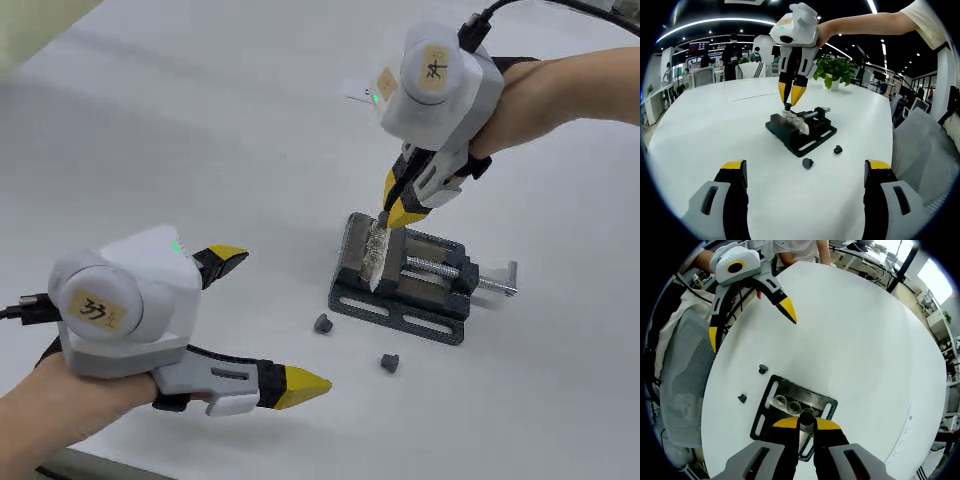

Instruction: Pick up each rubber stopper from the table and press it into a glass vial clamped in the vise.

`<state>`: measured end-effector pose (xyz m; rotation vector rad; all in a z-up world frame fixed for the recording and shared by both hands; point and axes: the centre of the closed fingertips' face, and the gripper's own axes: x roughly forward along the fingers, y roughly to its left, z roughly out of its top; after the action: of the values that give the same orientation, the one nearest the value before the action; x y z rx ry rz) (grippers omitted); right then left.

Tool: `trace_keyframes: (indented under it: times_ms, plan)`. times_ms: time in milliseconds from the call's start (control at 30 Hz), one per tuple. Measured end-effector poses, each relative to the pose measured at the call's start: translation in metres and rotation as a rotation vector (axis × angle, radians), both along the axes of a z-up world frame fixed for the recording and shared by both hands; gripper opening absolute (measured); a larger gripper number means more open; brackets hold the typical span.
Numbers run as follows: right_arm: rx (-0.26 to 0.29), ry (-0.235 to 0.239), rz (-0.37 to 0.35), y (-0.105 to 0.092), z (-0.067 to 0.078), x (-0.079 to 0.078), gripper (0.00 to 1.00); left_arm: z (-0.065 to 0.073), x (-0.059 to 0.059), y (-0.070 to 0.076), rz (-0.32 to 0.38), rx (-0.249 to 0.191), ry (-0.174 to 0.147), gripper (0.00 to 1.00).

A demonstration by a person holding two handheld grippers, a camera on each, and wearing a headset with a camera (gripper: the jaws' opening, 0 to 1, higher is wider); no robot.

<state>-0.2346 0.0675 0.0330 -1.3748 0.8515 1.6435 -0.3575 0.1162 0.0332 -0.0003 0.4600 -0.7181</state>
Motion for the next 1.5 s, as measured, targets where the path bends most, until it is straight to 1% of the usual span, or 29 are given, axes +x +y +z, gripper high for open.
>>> trace_keyframes:
  times_ms: [200,300,367,433,500,567,600,700,767,867,967,1000,1100,1133,1200,1233,1267,1367,1500]
  plan:
    - [-0.003,0.005,-0.009,0.0018,-0.0023,0.0012,0.06,-0.001,0.0011,0.0006,0.004,-0.004,0.003,0.96]
    - [-0.004,0.002,-0.004,0.0018,-0.0032,0.0015,0.06,-0.0018,0.0013,0.0004,0.005,-0.006,0.006,0.96]
    - [-0.014,-0.006,0.003,0.0011,-0.0039,0.0023,0.06,-0.0028,0.0013,0.0005,0.003,-0.008,0.01,0.96]
    - [-0.019,-0.008,0.002,0.0011,-0.004,0.0024,0.06,-0.0026,0.0018,0.0002,0.003,-0.008,0.007,0.96]
    - [-0.025,-0.009,-0.016,0.0017,-0.0045,0.0028,0.05,-0.0031,0.0021,0.0004,0.002,-0.009,0.01,0.96]
    - [-0.036,-0.006,-0.058,0.001,-0.004,0.0026,0.05,-0.0029,0.0031,0.0006,0.002,-0.01,0.007,0.96]
    - [-0.037,-0.006,-0.057,0.0017,-0.0042,0.0028,0.05,-0.0027,0.0032,0.0002,0.001,-0.012,0.008,0.96]
    - [-0.05,-0.001,-0.109,0.0,-0.0028,-0.0008,0.05,-0.0021,0.0038,-0.0012,-0.001,-0.012,0.006,0.96]
    - [-0.054,-0.001,-0.128,0.0009,-0.0022,-0.0012,0.05,-0.0022,0.004,-0.0021,-0.003,-0.013,0.007,0.96]
    - [-0.056,0.011,-0.187,0.0022,-0.0021,-0.0015,0.05,-0.0022,0.0046,-0.0032,-0.005,-0.015,0.006,0.96]
    - [-0.057,0.018,-0.225,0.0025,-0.0021,-0.0005,0.05,-0.0021,0.0052,-0.0042,-0.006,-0.018,0.004,0.96]
    - [-0.06,0.022,-0.251,0.0024,-0.0021,-0.0008,0.05,-0.0022,0.0052,-0.0047,-0.008,-0.019,0.004,0.96]
    - [-0.07,0.027,-0.291,0.004,-0.0029,0.0012,0.05,-0.0027,0.0053,-0.0059,-0.012,-0.019,0.005,0.96]
    - [-0.075,0.03,-0.316,0.0043,-0.0031,0.0014,0.05,-0.0028,0.0054,-0.0064,-0.013,-0.02,0.004,0.96]
    - [-0.083,0.036,-0.34,0.0038,-0.0029,0.0007,0.05,-0.003,0.0058,-0.0067,-0.014,-0.02,0.004,0.96]
    - [-0.087,0.039,-0.351,0.0049,-0.0033,0.0029,0.05,-0.003,0.0058,-0.0072,-0.015,-0.022,0.005,0.96]
    - [-0.093,0.043,-0.382,0.0051,-0.0036,0.0034,0.05,-0.0027,0.0058,-0.0078,-0.016,-0.022,0.005,0.96]
    - [-0.09,0.032,-0.34,0.0042,-0.004,0.0007,0.06,-0.0019,0.006,-0.0092,-0.017,-0.024,0.005,0.96]
    - [-0.076,0.03,-0.325,0.0035,-0.0033,0.0011,0.06,-0.0017,0.0063,-0.009,-0.017,-0.025,0.005,0.95]
